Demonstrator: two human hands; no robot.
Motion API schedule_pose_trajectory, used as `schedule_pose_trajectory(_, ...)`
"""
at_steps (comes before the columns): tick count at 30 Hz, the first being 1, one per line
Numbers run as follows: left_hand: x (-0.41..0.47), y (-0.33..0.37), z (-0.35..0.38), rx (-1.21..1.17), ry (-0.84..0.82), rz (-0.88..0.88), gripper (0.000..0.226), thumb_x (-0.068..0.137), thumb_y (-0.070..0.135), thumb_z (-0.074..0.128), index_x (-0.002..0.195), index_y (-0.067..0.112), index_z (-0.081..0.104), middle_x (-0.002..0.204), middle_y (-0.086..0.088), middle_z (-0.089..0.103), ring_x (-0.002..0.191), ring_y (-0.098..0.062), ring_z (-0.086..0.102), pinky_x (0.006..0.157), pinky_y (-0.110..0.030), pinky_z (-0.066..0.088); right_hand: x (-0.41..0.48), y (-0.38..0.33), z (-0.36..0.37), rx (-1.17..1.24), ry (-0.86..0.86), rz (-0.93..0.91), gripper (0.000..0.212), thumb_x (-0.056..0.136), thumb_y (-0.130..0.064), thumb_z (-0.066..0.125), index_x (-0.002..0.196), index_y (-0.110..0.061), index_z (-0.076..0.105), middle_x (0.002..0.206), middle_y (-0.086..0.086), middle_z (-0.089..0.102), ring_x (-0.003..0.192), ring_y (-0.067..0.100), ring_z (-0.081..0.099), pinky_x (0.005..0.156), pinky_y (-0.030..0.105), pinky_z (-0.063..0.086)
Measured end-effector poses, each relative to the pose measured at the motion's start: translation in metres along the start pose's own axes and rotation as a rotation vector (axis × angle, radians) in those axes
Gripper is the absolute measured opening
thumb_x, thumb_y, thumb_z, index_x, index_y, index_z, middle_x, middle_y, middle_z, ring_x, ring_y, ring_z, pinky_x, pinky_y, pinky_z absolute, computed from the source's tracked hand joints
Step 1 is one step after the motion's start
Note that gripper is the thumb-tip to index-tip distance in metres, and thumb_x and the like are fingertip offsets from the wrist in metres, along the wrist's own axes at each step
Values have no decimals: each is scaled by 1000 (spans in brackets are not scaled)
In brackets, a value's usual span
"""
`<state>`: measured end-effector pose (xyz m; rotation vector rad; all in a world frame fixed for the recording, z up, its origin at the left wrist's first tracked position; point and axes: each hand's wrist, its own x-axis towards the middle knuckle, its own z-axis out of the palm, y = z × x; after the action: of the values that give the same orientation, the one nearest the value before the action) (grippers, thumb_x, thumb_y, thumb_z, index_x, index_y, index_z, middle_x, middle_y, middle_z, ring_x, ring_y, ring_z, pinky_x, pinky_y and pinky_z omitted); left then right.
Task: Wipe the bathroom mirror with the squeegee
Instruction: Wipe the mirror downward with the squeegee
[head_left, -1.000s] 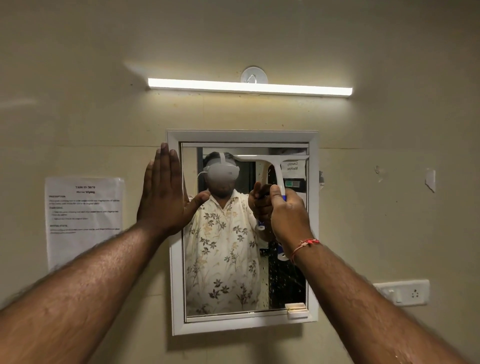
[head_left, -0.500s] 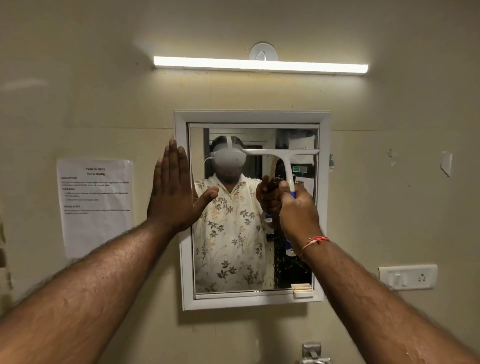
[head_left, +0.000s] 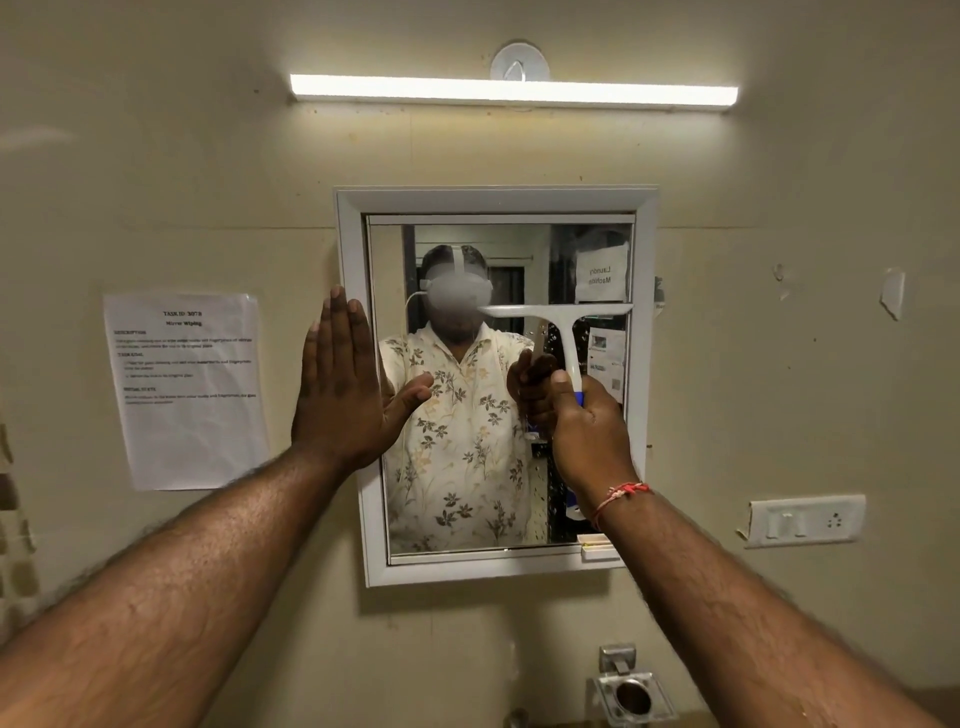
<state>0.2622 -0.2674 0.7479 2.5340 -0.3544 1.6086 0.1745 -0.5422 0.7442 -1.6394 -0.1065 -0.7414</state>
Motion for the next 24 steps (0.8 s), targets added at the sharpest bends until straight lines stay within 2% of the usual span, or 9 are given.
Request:
schedule_pose_trajectory(5, -14, 0, 5, 10, -8, 11, 129, 105, 80, 55, 178, 3, -18, 188, -20, -26, 177, -34, -19, 145, -57, -1, -9, 14, 1, -20, 5, 8, 34, 114, -50, 46, 114, -26, 70, 98, -3, 74, 93, 13, 68, 76, 31, 49)
schedule_pose_trajectory(8, -22, -1, 7, 13, -14, 17, 129, 105, 80, 55, 178, 1, -16, 188, -21, -24, 177, -35, -18, 145, -59, 1, -15, 25, 1, -58, 11, 9, 43, 114, -52, 44, 131, -22, 69, 101, -5, 72, 95, 10, 66, 75, 29, 46)
schedule_pose_trajectory(12, -33, -2, 12, 28, -16, 27, 126, 105, 83, 45, 178, -2, -13, 188, -25, -20, 178, -38, -14, 145, -61, 5, -25, 38, 0, -85, 0, 21, 48, 114, -53, 43, 145, -22, 62, 107, -5, 71, 101, 12, 65, 77, 27, 46)
schedule_pose_trajectory(14, -39, -2, 14, 32, -16, 28, 127, 103, 85, 43, 178, -2, -12, 188, -26, -18, 178, -39, -12, 144, -61, 6, -32, 42, -1, -67, -15, 34, 45, 115, -50, 43, 141, -21, 65, 107, -6, 71, 101, 10, 65, 78, 25, 45)
schedule_pose_trajectory(18, -53, -1, 20, 33, -23, 24, 126, 104, 85, 42, 178, -3, -10, 188, -27, -15, 178, -40, -10, 144, -62, 7, -48, 52, -2, -42, -18, 55, 32, 116, -45, 45, 121, -23, 69, 88, -6, 65, 81, 8, 60, 69, 26, 43)
schedule_pose_trajectory(24, -76, -2, 29, 43, -41, 34, 125, 105, 84, 42, 178, -5, -9, 188, -30, -13, 178, -42, -9, 144, -63, 8, -56, 61, -1, -37, -4, 67, 30, 115, -45, 46, 116, -25, 70, 83, -9, 62, 76, 8, 58, 69, 28, 43)
